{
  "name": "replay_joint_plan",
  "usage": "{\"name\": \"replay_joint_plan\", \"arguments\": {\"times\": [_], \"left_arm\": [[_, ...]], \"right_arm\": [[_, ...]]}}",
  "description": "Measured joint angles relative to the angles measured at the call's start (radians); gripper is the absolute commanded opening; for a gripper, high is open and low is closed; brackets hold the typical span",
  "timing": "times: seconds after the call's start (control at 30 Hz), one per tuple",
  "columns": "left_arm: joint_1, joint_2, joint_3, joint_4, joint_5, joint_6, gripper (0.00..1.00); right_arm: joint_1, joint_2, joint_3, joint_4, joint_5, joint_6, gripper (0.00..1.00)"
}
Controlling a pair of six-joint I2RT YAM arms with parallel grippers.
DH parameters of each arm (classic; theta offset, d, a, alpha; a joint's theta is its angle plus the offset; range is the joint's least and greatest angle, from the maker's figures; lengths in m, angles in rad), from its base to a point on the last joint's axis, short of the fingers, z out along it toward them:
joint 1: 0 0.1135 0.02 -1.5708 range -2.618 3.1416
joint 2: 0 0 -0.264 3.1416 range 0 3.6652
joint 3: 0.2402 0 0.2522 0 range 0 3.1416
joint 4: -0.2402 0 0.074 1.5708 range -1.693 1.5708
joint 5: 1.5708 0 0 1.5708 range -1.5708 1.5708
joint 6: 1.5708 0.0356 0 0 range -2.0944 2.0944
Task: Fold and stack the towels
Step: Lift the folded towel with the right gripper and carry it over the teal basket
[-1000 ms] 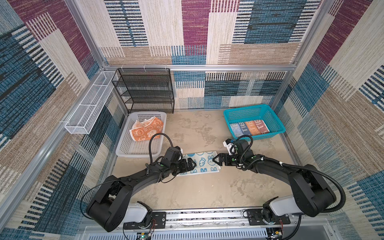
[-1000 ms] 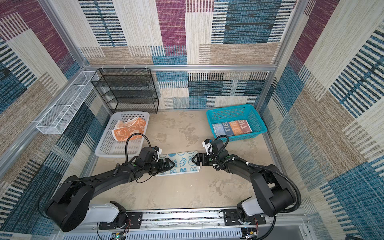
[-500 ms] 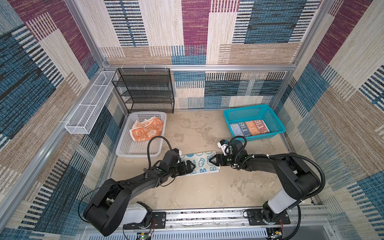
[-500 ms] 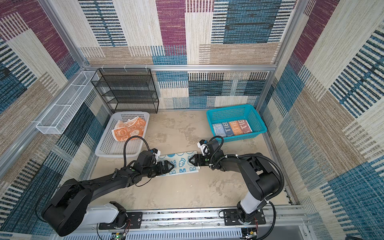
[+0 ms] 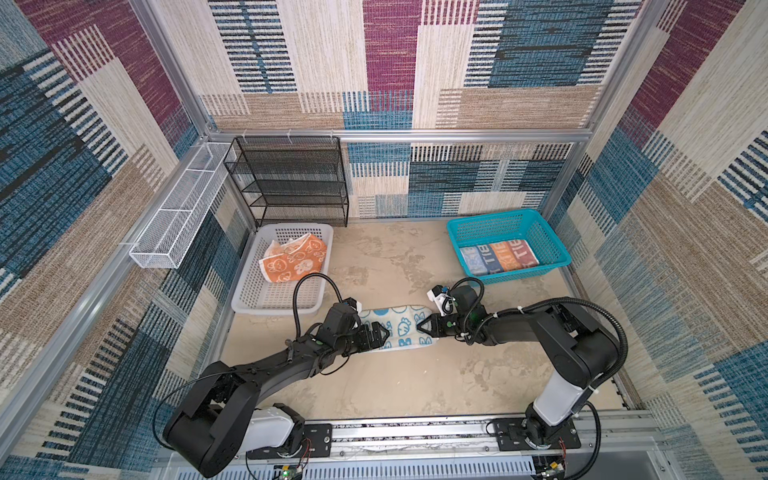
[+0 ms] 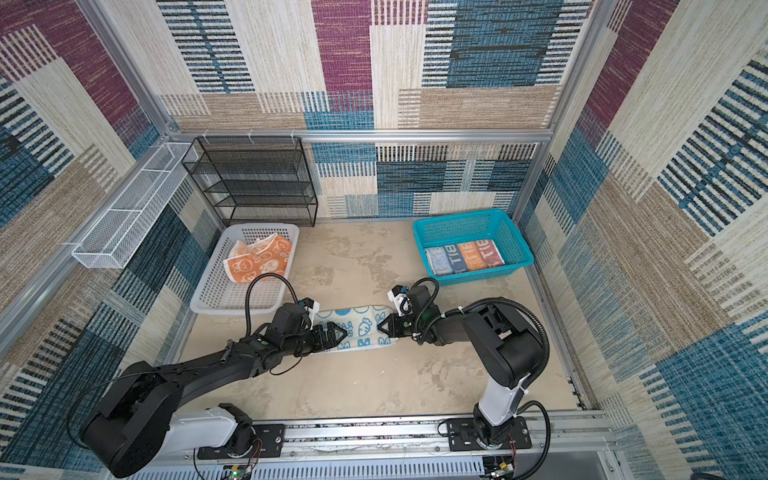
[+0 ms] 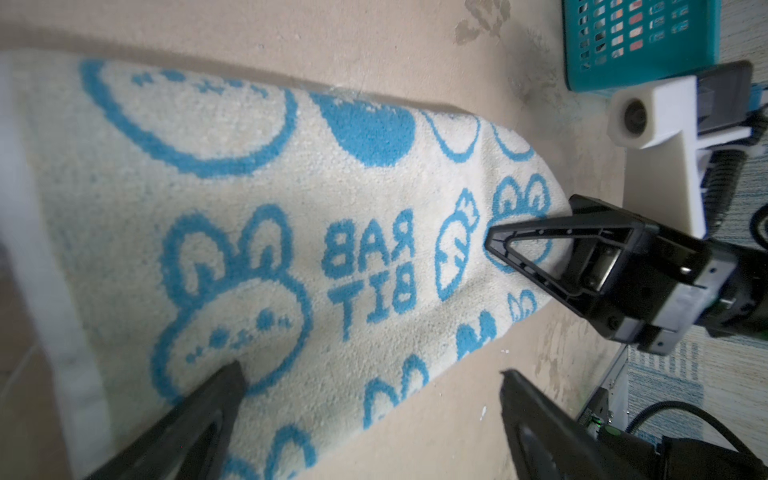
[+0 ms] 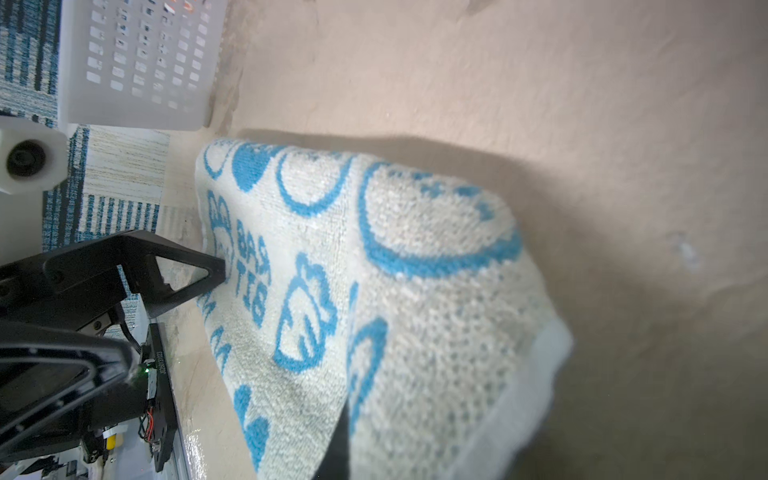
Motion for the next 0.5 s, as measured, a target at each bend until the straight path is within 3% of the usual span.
{"name": "replay_joint_plan", "arguments": {"times": [0.3, 0.5], "left_arm": [[0.000, -0.136, 0.131, -0.172, -0.082, 0.049, 1.00], [-0.003, -0.049, 0.312, -0.183, -0.082, 0.068, 1.00]], "right_arm": [[-0.055, -0.042, 0.230, -0.247, 0.055, -0.079, 0.00], [-0.121, -0.060, 0.427, -0.413, 0.088, -0.156, 0.00]]}}
